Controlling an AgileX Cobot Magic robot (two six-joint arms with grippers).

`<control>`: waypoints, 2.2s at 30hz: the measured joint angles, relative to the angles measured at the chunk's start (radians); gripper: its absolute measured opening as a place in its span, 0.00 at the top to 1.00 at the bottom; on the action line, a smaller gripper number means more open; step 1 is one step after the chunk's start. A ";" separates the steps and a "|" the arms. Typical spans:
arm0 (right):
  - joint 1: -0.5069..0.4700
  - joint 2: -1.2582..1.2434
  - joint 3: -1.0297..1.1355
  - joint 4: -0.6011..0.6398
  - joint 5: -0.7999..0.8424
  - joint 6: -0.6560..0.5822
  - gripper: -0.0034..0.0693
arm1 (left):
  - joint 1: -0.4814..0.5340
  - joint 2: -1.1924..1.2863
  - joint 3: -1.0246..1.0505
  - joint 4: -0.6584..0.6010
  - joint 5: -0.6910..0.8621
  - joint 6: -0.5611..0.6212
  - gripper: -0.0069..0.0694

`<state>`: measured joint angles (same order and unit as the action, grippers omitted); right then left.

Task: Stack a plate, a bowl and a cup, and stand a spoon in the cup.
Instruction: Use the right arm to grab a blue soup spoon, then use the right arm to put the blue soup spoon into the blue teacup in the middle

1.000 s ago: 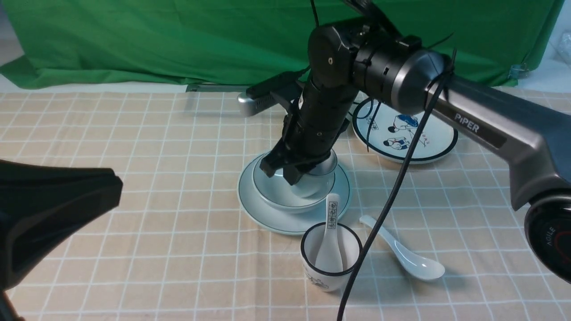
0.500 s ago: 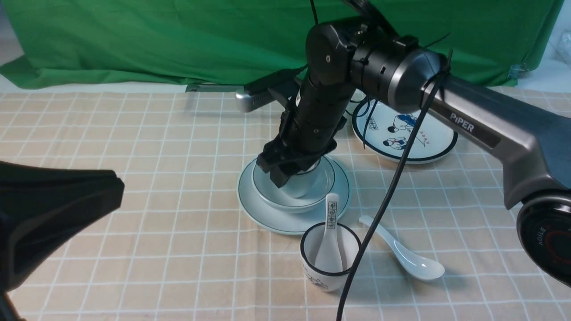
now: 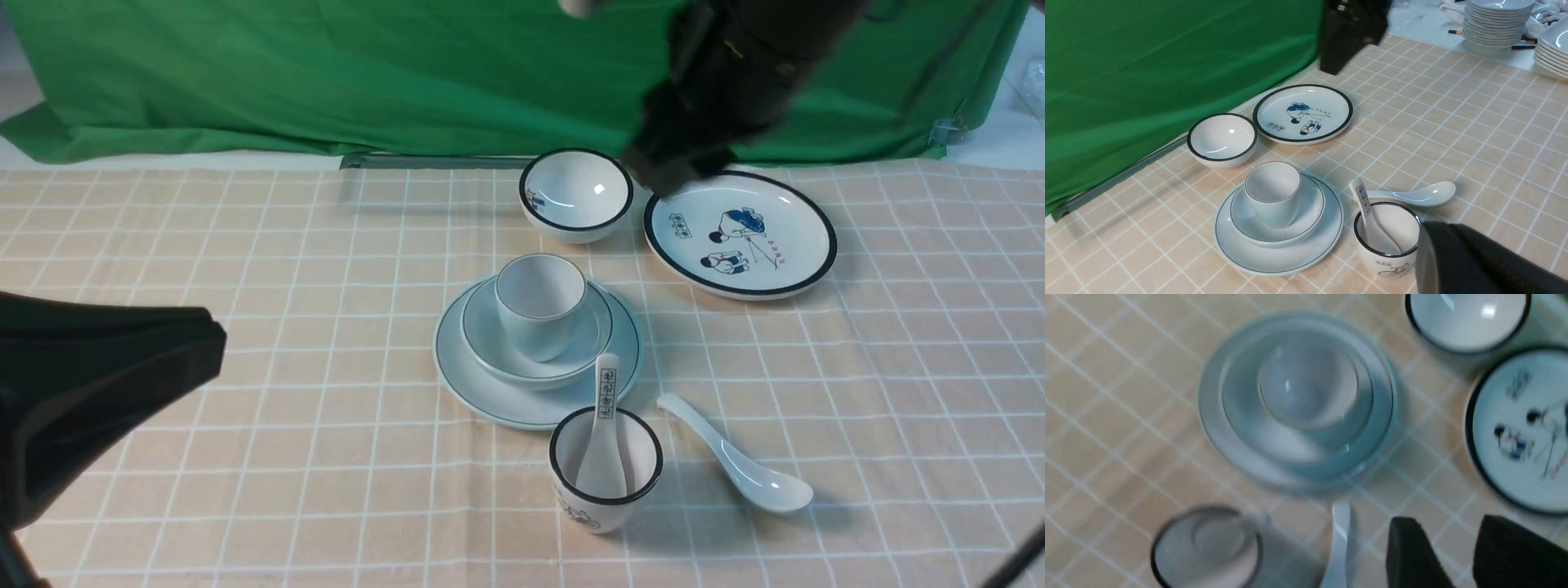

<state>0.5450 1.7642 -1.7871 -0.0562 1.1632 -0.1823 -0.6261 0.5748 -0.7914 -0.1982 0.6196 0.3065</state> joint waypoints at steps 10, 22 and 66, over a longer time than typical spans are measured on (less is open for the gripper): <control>-0.144 -0.002 0.589 0.142 -0.370 -0.042 0.45 | 0.000 0.000 0.000 0.000 -0.004 -0.002 0.91; -0.144 0.099 0.600 0.232 -0.552 -0.046 0.43 | 0.000 0.000 0.000 -0.019 -0.006 -0.004 0.91; 0.062 -0.289 0.935 0.355 -1.620 -0.027 0.72 | 0.000 0.000 0.000 -0.006 0.023 -0.007 0.91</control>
<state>0.6066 1.4756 -0.8517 0.2986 -0.4563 -0.2097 -0.6261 0.5748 -0.7914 -0.2043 0.6425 0.2993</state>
